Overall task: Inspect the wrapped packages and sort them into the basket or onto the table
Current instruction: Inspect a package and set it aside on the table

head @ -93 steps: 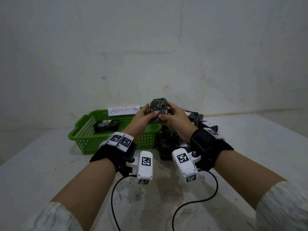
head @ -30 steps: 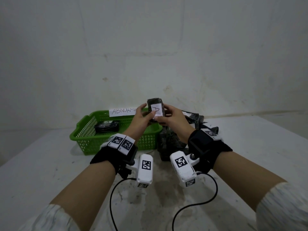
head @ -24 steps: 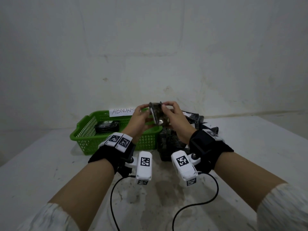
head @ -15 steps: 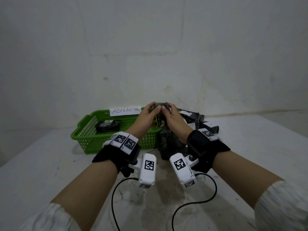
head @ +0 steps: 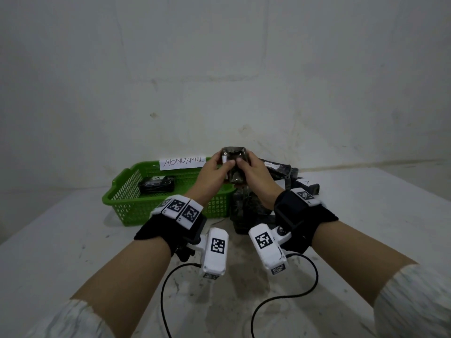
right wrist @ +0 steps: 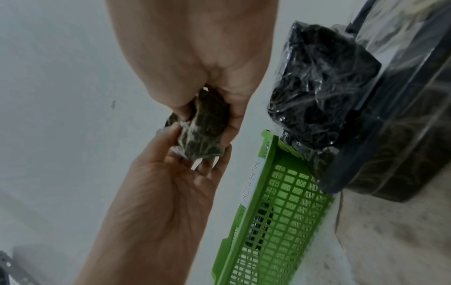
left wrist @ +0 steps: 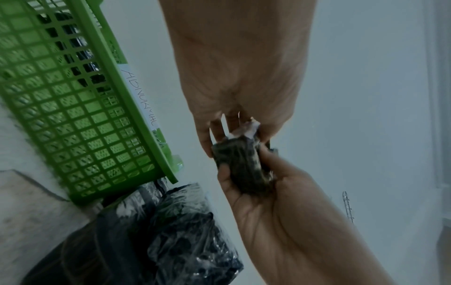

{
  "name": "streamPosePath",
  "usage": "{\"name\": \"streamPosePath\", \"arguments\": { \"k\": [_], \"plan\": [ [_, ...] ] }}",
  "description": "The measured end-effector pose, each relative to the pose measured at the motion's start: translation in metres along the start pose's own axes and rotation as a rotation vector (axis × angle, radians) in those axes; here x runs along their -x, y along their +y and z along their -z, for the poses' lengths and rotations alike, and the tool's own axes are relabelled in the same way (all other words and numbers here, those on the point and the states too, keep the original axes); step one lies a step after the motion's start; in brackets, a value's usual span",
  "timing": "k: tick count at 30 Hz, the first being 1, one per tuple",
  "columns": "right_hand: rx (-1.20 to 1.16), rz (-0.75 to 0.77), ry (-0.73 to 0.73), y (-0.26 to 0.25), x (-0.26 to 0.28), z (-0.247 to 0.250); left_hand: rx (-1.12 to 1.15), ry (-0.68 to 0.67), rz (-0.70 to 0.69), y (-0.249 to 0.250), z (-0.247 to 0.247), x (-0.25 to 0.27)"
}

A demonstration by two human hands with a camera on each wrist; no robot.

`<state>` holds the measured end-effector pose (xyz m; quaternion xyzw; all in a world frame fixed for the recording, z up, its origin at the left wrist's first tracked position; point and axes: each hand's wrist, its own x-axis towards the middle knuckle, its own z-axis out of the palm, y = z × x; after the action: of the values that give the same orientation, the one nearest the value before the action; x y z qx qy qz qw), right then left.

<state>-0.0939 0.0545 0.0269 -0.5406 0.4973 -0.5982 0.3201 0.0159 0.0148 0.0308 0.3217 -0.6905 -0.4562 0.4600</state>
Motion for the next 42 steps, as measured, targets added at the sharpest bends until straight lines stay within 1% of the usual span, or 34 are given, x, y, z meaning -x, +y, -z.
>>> {"name": "streamPosePath", "arguments": {
  "k": [2, 3, 4, 8, 9, 10, 13, 15, 18, 19, 20, 23, 25, 27, 29, 31, 33, 35, 36, 40, 42],
  "plan": [
    [-0.035, -0.009, -0.062, -0.003, 0.003, 0.000, -0.009, 0.070, 0.000, -0.003, 0.001, -0.002],
    [-0.047, -0.017, -0.084, -0.004, 0.004, 0.000, 0.000, 0.082, 0.011, -0.006, 0.002, -0.002],
    [-0.055, -0.025, -0.094, -0.004, 0.004, 0.000, 0.014, 0.075, 0.023, -0.008, 0.004, -0.003],
    [-0.051, -0.019, -0.090, -0.003, 0.005, 0.003, 0.098, -0.029, 0.074, -0.008, 0.007, 0.000],
    [-0.052, -0.020, -0.088, -0.001, 0.005, 0.003, 0.116, -0.031, 0.072, -0.008, 0.008, 0.000],
    [-0.064, -0.023, -0.086, -0.001, 0.005, 0.003, 0.136, -0.014, 0.066, -0.008, 0.008, -0.001],
    [-0.122, -0.053, -0.082, -0.002, 0.003, 0.000, 0.225, 0.104, 0.059, -0.011, 0.009, -0.003],
    [-0.173, -0.073, -0.051, -0.002, 0.001, -0.001, 0.237, 0.168, 0.044, -0.012, 0.010, -0.005],
    [-0.212, -0.052, 0.052, 0.001, -0.002, 0.003, 0.068, 0.208, 0.029, -0.018, 0.015, -0.011],
    [-0.197, -0.040, 0.066, 0.002, -0.004, 0.005, 0.046, 0.195, 0.036, -0.019, 0.016, -0.012],
    [-0.176, -0.026, 0.064, 0.003, -0.003, 0.006, 0.071, 0.171, 0.055, -0.018, 0.016, -0.011],
    [-0.124, 0.010, 0.060, 0.004, -0.003, 0.009, 0.235, 0.084, 0.130, -0.012, 0.013, -0.006],
    [-0.093, 0.020, 0.089, 0.004, -0.003, 0.009, 0.305, 0.028, 0.152, -0.011, 0.011, -0.003],
    [0.006, 0.029, 0.113, 0.005, -0.004, 0.008, 0.262, -0.002, 0.143, -0.012, 0.009, -0.002],
    [0.117, 0.035, 0.110, 0.006, -0.005, 0.004, 0.235, -0.001, 0.116, -0.014, 0.007, -0.002],
    [0.186, 0.029, 0.103, 0.008, -0.005, 0.001, 0.276, -0.003, 0.110, -0.014, 0.005, -0.002],
    [0.149, -0.002, 0.073, 0.009, -0.005, 0.000, 0.311, -0.012, 0.108, -0.013, 0.004, -0.003],
    [0.048, -0.039, 0.022, 0.009, -0.006, -0.001, 0.280, -0.030, 0.092, -0.013, 0.004, -0.003],
    [0.034, -0.041, 0.013, 0.008, -0.006, -0.001, 0.268, -0.037, 0.086, -0.012, 0.005, -0.002],
    [0.141, 0.028, 0.099, 0.008, -0.012, 0.000, 0.253, -0.075, 0.106, -0.011, 0.008, 0.001],
    [0.119, 0.029, 0.116, 0.010, -0.014, 0.001, 0.258, -0.091, 0.124, -0.010, 0.011, 0.001]
  ]
}}
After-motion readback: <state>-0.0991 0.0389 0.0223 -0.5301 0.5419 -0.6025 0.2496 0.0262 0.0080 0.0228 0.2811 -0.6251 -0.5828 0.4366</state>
